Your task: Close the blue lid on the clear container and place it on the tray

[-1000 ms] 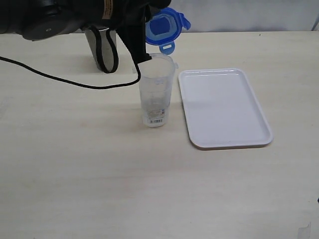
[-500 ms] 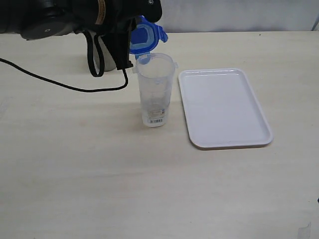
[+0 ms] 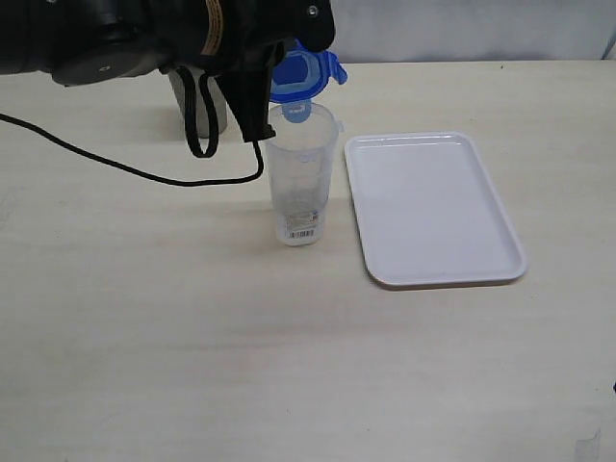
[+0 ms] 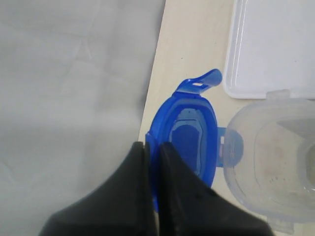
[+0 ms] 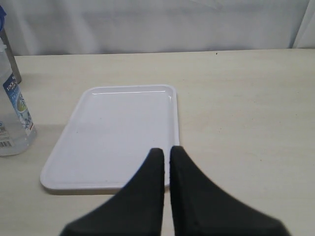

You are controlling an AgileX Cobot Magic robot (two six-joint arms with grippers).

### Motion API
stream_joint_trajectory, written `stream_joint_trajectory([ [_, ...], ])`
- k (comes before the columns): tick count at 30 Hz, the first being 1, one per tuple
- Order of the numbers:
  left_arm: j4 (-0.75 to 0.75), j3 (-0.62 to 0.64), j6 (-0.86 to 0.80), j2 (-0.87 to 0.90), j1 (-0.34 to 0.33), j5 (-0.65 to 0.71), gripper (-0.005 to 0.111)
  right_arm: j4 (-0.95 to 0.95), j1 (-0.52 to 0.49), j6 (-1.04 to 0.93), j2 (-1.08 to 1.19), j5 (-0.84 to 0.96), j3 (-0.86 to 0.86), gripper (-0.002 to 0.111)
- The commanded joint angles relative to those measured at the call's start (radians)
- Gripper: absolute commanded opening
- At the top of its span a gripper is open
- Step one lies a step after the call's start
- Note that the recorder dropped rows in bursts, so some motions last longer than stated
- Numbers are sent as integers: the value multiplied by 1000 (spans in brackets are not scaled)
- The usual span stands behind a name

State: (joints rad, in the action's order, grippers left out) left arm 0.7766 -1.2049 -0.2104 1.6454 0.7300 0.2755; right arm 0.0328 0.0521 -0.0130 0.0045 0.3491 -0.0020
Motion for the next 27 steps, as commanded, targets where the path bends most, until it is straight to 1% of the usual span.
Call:
stream_joint_trajectory([
  [1,5,-7,-2,0,4,5,0,5,-4,1,-5,-4,2,4],
  [21,58,-7,-2,0,4,-4,0,5,-4,1,-5,-4,2,4],
  [24,64,-7,-2,0,24,4,0,5,-4,1,-5,-4,2,4],
  [27,84,-7,-2,0,26,13,0,5,-4,1,-5,-4,2,4],
])
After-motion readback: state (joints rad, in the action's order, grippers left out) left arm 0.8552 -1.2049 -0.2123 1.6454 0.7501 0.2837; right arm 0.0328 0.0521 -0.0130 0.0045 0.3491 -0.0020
